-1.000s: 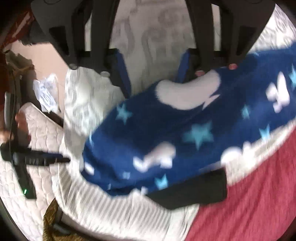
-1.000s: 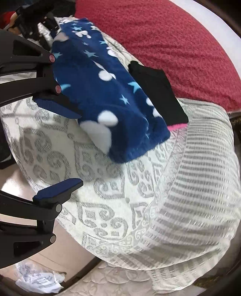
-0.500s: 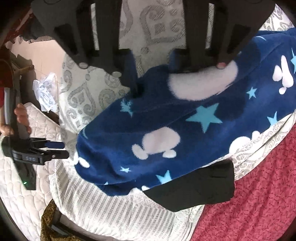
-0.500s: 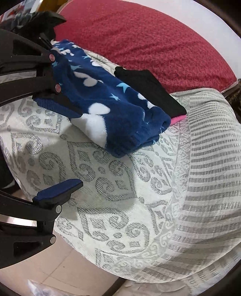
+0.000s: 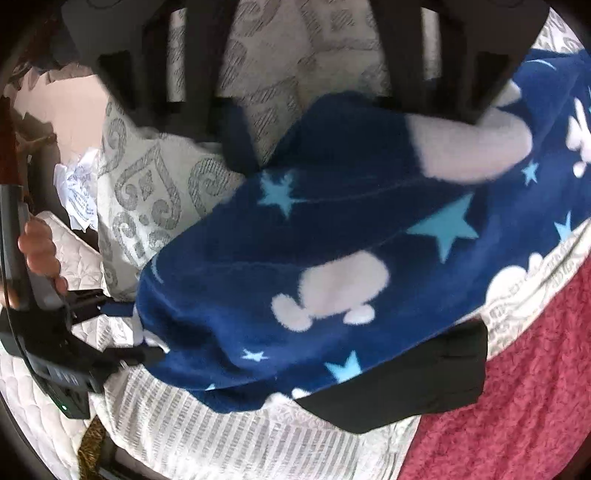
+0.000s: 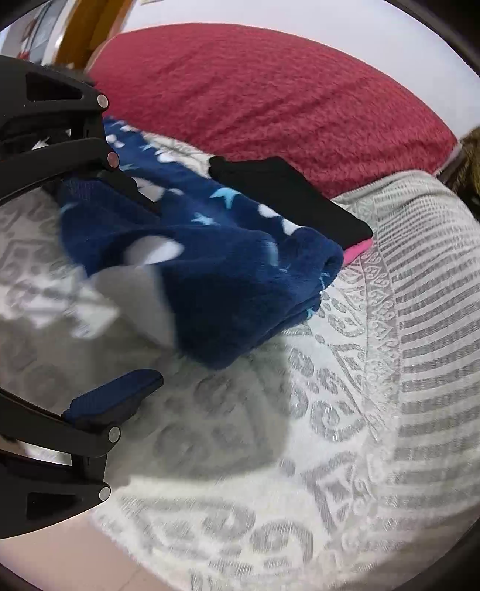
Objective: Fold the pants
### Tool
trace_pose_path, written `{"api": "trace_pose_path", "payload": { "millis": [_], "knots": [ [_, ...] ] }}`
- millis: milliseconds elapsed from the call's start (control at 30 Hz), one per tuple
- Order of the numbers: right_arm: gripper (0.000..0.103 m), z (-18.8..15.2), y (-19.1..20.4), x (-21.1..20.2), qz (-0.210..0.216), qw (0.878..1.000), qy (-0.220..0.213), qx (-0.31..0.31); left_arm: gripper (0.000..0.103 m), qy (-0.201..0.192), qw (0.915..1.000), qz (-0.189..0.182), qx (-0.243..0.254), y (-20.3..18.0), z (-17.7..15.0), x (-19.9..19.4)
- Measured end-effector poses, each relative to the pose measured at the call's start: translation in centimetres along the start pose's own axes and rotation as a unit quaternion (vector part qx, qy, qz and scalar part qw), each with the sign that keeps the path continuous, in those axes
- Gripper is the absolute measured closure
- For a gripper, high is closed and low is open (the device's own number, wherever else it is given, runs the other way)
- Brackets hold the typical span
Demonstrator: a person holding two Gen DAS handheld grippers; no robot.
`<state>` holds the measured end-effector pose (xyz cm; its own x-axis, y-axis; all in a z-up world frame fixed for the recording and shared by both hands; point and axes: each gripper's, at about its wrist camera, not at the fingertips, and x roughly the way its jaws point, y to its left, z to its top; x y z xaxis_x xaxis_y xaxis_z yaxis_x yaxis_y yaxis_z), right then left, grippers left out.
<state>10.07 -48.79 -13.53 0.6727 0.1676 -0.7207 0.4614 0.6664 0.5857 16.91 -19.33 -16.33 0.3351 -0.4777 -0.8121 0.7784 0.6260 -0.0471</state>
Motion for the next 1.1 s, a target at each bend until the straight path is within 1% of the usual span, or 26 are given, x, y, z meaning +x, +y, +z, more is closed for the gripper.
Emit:
{"api": "trace_pose_path", "payload": {
  "millis": [67,100,133,167,200,233,267,333,400,433,500,533,567,600,667,700,733,767,800,833,900,967,1033,1100],
  "knots": [
    [0.021,0.9,0.3,0.9,0.012,1.000,0.004,0.014,0.080,-0.009,0.9998,-0.004,-0.017,0.5,-0.2,-0.5],
    [0.043,1.2,0.7,1.0,0.011,1.000,0.001,0.012,0.081,-0.012,0.9995,-0.009,-0.028,0.7,-0.4,-1.0],
    [0.092,1.7,1.5,1.1,-0.012,1.000,-0.006,-0.007,0.083,-0.015,0.9993,-0.010,-0.033,0.6,-0.4,-1.4],
    [0.090,1.9,2.0,1.1,-0.030,0.999,-0.006,-0.021,0.083,-0.022,0.9994,-0.005,-0.028,0.2,-0.5,-2.2],
    [0.090,2.1,2.6,0.7,-0.038,0.999,-0.010,-0.025,0.083,-0.028,0.9994,0.004,-0.021,-0.3,-0.5,-2.8],
    [0.090,2.4,3.3,-0.2,-0.033,0.999,-0.018,-0.031,0.083,-0.035,0.9992,0.016,-0.008,-1.2,-0.5,-3.8],
    [0.090,2.5,4.0,-1.3,-0.030,0.998,-0.031,-0.047,0.083,-0.040,0.9990,0.019,-0.005,-1.6,-0.5,-4.2],
    [0.090,2.9,5.3,-4.1,-0.032,0.994,-0.064,-0.087,0.083,-0.054,0.9985,0.002,-0.008,-3.1,-0.4,-5.7],
    [0.090,3.1,5.1,-6.3,-0.045,0.990,-0.083,-0.106,0.083,-0.064,0.9979,-0.011,-0.005,-5.1,-0.2,-6.6],
    [0.090,3.3,4.3,-7.3,-0.054,0.989,-0.090,-0.107,0.083,-0.070,0.9974,-0.014,0.004,-6.7,-0.2,-6.9],
    [0.089,3.3,2.3,-8.3,-0.073,0.988,-0.088,-0.102,0.083,-0.072,0.9972,-0.016,0.013,-9.3,-0.3,-6.6],
    [0.088,3.3,0.7,-8.4,-0.089,0.989,-0.080,-0.090,0.083,-0.070,0.9973,-0.015,0.014,-10.3,-0.4,-6.2],
    [0.088,2.9,-1.6,-8.2,-0.107,0.990,-0.062,-0.064,0.082,-0.065,0.9976,-0.014,0.018,-11.4,-0.6,-5.6],
    [0.087,2.4,-3.9,-8.0,-0.115,0.992,-0.045,-0.038,0.082,-0.055,0.9981,-0.012,0.027,-12.6,-1.0,-4.7],
    [0.082,1.3,-7.2,-7.7,-0.109,0.993,-0.031,-0.003,0.081,-0.030,0.9986,0.005,0.043,-13.9,-1.6,-3.2],
    [0.073,0.7,-8.2,-7.6,-0.105,0.994,-0.028,0.003,0.081,-0.021,0.9982,0.016,0.053,-14.3,-2.0,-2.6],
    [0.058,0.1,-8.9,-7.8,-0.105,0.994,-0.031,0.003,0.080,-0.015,0.9980,0.023,0.058,-14.3,-2.1,-2.3],
    [0.049,-0.2,-8.9,-7.9,-0.116,0.993,-0.036,0.002,0.077,-0.010,0.9981,0.024,0.057,-14.3,-2.2,-2.4],
    [0.037,-0.4,-8.9,-8.3,-0.131,0.990,-0.044,-0.001,0.074,-0.005,0.9984,0.023,0.052,-14.0,-2.2,-2.5],
    [0.034,-0.4,-8.6,-8.8,-0.140,0.989,-0.053,-0.005,0.070,-0.004,0.9987,0.021,0.047,-13.7,-2.2,-3.0],
    [0.034,-0.4,-8.1,-10.1,-0.144,0.987,-0.069,-0.005,0.063,-0.008,0.9990,0.020,0.040,-13.3,-2.6,-4.2],
    [0.034,-0.6,-7.4,-11.8,-0.141,0.985,-0.098,-0.003,0.061,-0.015,0.9996,0.015,0.017,-12.0,-3.7,-6.3],
    [0.034,-1.2,-5.4,-13.4,-0.128,0.985,-0.114,-0.035,0.060,-0.019,0.9996,0.013,-0.016,-10.7,-5.0,-7.9],
    [0.034,-1.8,-2.8,-13.9,-0.118,0.983,-0.115,-0.086,0.058,-0.027,0.9971,0.024,-0.067,-8.2,-6.8,-10.0]
  ]
}}
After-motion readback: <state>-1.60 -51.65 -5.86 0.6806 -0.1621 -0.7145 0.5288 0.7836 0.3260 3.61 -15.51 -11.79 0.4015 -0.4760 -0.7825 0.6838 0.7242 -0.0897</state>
